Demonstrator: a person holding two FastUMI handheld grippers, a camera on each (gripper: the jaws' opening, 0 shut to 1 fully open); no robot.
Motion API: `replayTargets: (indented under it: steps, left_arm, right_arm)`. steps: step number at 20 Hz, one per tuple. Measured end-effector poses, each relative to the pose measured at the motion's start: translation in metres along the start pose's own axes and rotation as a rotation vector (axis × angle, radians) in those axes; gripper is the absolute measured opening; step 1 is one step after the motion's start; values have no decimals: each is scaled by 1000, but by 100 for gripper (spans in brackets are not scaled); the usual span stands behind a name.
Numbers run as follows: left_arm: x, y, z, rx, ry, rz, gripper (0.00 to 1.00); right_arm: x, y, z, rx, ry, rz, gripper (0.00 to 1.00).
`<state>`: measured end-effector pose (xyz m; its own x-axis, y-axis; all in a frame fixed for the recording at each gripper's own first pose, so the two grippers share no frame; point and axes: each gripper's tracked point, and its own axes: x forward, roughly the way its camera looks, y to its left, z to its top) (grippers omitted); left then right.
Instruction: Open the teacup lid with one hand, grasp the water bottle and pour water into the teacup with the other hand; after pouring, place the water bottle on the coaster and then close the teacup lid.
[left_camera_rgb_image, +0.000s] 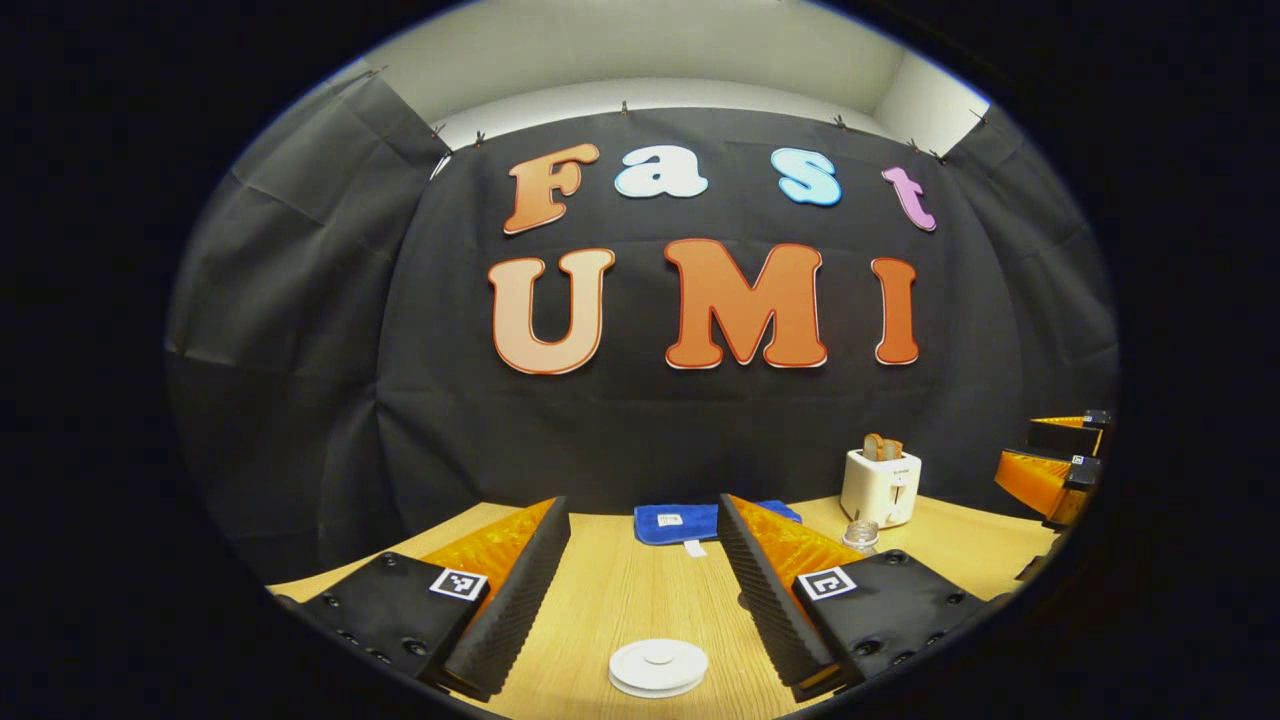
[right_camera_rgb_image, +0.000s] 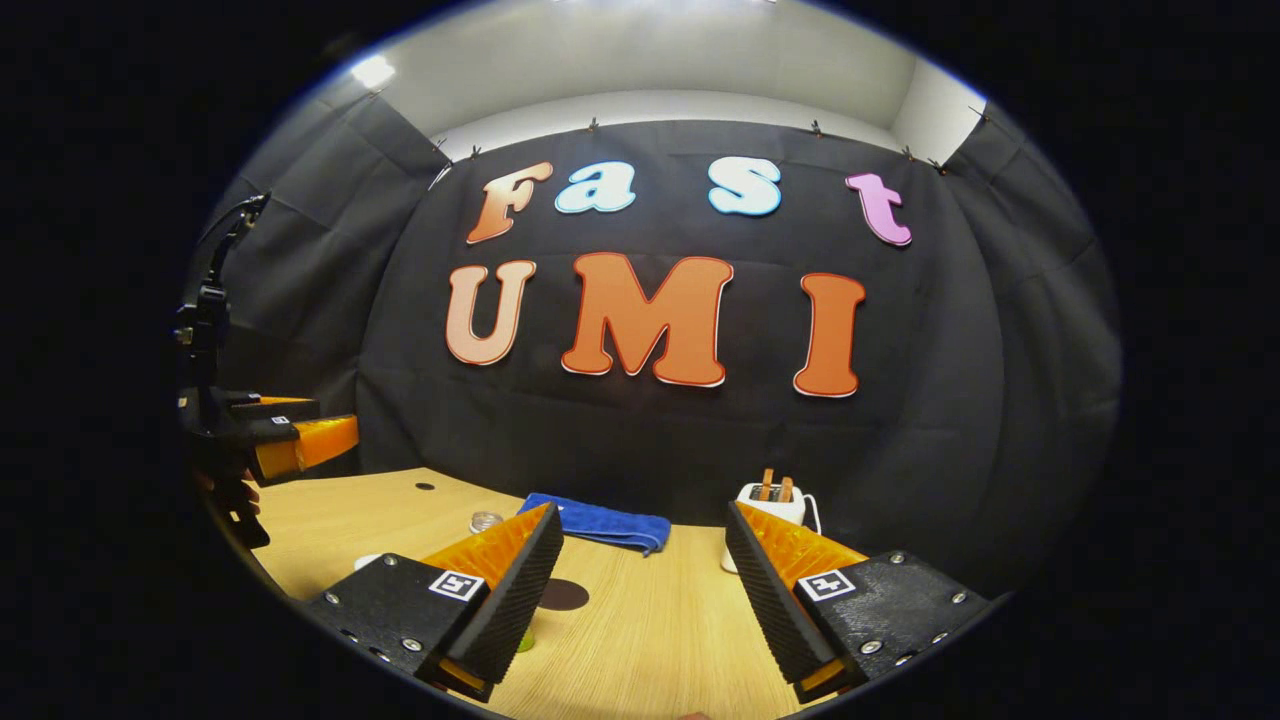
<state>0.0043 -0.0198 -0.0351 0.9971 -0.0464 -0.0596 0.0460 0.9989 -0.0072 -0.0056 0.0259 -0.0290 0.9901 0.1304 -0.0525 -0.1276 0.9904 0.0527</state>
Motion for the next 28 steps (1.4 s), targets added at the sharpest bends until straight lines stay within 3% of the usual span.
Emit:
replayTargets:
  steps: [12, 19, 22, 28]
  left_arm:
    - [10, 2, -105, -33, 211, -58, 96]
    - [15, -9, -150, 67, 283, -115, 98]
    - [18, -10, -168, 103, 318, -118, 94]
    - [24, -14, -184, 92, 353, -131, 76]
  right_arm:
    - [6, 47, -57, -41, 99, 146, 98]
    - [10, 55, -85, -23, 156, 173, 98]
    - [17, 54, -94, -25, 177, 167, 98]
    - [17, 55, -101, -46, 189, 175, 98]
